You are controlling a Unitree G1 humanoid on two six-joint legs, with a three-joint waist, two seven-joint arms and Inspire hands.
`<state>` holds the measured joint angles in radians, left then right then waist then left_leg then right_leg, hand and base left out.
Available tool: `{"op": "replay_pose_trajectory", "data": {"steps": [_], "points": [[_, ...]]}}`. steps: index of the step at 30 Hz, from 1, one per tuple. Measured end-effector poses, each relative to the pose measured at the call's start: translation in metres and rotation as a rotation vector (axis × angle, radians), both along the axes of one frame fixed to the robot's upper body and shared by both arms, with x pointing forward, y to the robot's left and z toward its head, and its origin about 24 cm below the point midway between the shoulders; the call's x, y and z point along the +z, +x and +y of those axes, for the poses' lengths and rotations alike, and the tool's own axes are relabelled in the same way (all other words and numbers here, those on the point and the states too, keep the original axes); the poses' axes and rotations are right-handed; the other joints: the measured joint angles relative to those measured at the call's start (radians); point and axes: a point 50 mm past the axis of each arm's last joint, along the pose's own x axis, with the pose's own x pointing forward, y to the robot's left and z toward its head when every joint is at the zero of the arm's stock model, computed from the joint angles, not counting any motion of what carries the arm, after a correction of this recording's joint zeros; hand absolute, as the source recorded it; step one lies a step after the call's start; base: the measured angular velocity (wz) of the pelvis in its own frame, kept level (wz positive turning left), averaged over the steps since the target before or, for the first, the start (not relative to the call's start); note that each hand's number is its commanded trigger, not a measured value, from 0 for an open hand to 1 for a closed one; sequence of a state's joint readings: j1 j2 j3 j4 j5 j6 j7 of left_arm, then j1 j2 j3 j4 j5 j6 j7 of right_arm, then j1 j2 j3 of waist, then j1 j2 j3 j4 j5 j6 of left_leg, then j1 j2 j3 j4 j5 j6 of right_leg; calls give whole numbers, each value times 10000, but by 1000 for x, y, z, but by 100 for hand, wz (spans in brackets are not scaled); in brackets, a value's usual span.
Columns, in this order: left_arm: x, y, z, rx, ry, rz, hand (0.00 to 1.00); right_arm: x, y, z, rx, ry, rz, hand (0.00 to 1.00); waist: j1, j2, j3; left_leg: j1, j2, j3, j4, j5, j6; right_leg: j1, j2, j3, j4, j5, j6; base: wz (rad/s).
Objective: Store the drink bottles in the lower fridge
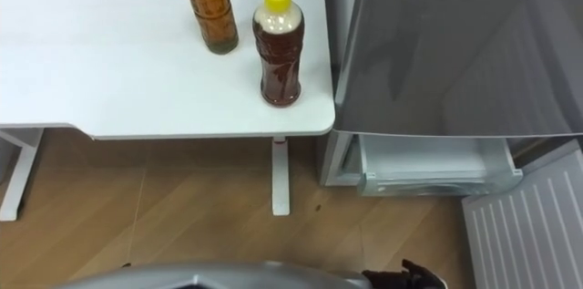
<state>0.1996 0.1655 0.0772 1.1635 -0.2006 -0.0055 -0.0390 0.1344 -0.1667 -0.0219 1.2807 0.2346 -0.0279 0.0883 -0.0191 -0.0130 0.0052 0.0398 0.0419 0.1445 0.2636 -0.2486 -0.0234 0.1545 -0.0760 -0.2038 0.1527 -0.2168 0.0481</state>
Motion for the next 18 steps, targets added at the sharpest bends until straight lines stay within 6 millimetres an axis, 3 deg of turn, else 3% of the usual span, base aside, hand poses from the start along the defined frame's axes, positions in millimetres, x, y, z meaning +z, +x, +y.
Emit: {"op": "replay_pose_trajectory", "data": {"steps": [8, 14, 18], "points": [[-1, 5, -5, 2262, 331, -510, 0, 0, -3, -1, -82, -329, 51, 0, 201, 56, -13, 28, 9, -94, 115, -3, 5, 65, 1, -145, 61, 4, -5, 4], [12, 14, 20, 5447, 2012, -1582, 0, 0, -3, -1, -157, -575, 109, 0, 493, 46, -11, 244, 0, -133, 30, -1, 4, 276, 1, -187, 66, 5, -6, 1], [25, 17, 38, 6550, 3677, -2118, 0, 1, -3, -1, 7, -630, 22, 0, 564, 27, -8, 318, -5, -100, 0, -4, 3, 379, 1, -145, 15, 4, -6, -3]]}}
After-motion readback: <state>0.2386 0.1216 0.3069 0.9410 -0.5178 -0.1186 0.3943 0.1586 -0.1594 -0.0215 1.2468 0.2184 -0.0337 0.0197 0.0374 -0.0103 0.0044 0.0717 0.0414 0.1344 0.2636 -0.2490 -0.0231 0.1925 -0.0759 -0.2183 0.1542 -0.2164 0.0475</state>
